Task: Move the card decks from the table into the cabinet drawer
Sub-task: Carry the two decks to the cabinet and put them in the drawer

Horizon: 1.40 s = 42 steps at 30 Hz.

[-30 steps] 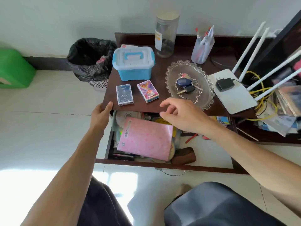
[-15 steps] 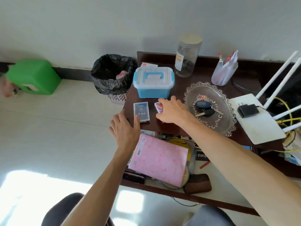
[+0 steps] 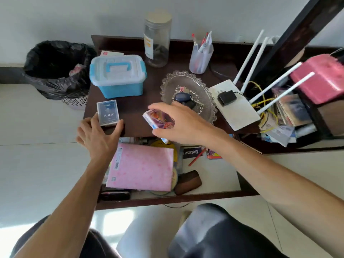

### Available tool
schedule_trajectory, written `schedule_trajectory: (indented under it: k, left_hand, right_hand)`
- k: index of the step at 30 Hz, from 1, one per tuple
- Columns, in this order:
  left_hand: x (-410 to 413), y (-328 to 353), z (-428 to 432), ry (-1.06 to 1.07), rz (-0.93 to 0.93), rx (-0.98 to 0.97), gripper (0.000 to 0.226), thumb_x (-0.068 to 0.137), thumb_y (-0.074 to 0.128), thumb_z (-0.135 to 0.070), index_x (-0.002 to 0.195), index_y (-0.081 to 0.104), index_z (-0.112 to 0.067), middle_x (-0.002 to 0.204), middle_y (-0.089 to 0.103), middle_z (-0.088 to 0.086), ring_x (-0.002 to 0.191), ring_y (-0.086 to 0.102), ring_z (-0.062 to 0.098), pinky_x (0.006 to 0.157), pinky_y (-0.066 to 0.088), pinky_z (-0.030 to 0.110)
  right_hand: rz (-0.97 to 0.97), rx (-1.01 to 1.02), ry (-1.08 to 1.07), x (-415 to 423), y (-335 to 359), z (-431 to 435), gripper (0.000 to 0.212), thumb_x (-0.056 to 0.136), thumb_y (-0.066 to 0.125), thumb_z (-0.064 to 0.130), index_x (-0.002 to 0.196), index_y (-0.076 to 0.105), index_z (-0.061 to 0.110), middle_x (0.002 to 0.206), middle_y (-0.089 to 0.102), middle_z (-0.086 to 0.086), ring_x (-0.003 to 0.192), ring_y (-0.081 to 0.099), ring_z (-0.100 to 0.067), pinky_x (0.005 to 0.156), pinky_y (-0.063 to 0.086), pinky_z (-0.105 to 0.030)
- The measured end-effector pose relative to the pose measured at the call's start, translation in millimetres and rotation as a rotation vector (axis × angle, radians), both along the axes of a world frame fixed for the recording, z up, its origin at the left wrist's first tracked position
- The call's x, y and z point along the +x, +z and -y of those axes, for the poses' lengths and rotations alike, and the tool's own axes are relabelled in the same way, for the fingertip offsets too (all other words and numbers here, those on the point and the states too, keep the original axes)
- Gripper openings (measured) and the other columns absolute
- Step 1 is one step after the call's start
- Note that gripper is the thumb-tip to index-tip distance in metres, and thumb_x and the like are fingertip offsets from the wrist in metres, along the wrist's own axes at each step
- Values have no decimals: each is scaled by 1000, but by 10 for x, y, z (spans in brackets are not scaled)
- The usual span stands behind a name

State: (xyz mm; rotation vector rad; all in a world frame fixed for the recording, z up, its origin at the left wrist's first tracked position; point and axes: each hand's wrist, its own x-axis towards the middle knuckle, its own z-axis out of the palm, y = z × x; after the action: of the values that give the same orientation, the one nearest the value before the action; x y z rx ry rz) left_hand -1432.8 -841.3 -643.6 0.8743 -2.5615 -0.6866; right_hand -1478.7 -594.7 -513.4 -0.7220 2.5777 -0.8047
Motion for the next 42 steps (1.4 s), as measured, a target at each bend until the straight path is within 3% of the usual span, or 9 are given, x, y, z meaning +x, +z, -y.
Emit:
schedule_trajectory:
  k: [2, 8, 12, 15, 18, 23, 29, 35, 42]
  left_hand:
    - [-13, -43, -21, 5, -22, -9, 76, 74, 58, -70, 131, 48, -21, 125, 44, 13, 118, 41, 36, 101, 30, 49]
    - [-30, -88, -77, 23, -44, -17, 74, 73, 59, -69, 128, 49, -20, 127, 45, 16, 119, 41, 38, 101, 29, 50]
    - [-22, -86, -90, 8, -27, -14, 74, 74, 56, -71, 129, 46, -22, 129, 43, 17, 121, 40, 39, 104, 29, 51]
    - [-29, -89, -99, 11, -32, -6, 75, 75, 56, -72, 132, 44, -24, 131, 42, 17, 123, 40, 39, 105, 31, 53]
    - [-35, -110, -99, 14, -27, -6, 76, 75, 55, -73, 133, 42, -25, 132, 42, 17, 124, 39, 40, 104, 33, 54]
    - [-34, -102, -109, 9, -13, -43, 73, 76, 55, -70, 131, 45, -22, 129, 43, 16, 121, 40, 38, 103, 28, 49]
    - [-20, -88, -104, -10, 5, -63, 71, 73, 54, -77, 127, 48, -31, 124, 43, 14, 117, 41, 36, 101, 30, 48]
    - [15, -46, -113, -52, 17, -75, 74, 71, 53, -81, 128, 49, -34, 124, 42, 13, 117, 39, 34, 101, 29, 48]
    - [25, 32, -114, -51, 16, -11, 73, 66, 64, -74, 118, 49, -24, 128, 44, 11, 120, 40, 33, 102, 29, 47]
  right_hand:
    - [60, -14, 19, 215, -20, -445, 68, 80, 71, 50, 141, 41, 54, 113, 51, 11, 105, 57, -9, 83, 47, -23]
    - [157, 147, -11, 573, -569, -1483, 66, 82, 72, 43, 140, 40, 54, 133, 47, 11, 122, 52, -11, 95, 52, -37]
    - [116, 374, 41, 563, -1004, -1838, 69, 83, 75, 29, 137, 38, 51, 116, 39, 10, 117, 50, -18, 88, 51, -34]
    - [39, 534, 155, 516, -1223, -1923, 73, 83, 78, 21, 137, 38, 47, 121, 44, 1, 119, 50, -23, 82, 48, -38]
    - [-12, 614, 230, 486, -1354, -1965, 70, 85, 77, 18, 140, 41, 42, 132, 45, -3, 125, 48, -27, 90, 48, -45]
    - [-3, 667, 303, 480, -1462, -1984, 65, 89, 72, 12, 140, 42, 39, 135, 46, -8, 128, 47, -30, 94, 49, -45]
    - [-20, 692, 302, 464, -1506, -2032, 63, 91, 67, 9, 141, 43, 38, 133, 46, -8, 125, 50, -31, 90, 51, -43]
    - [-94, 737, 312, 489, -1500, -2050, 67, 87, 69, 4, 139, 43, 38, 138, 45, -10, 131, 42, -32, 99, 45, -53]
    - [-157, 811, 287, 480, -1471, -2018, 70, 87, 70, 1, 142, 44, 35, 141, 44, -11, 132, 44, -32, 99, 45, -53]
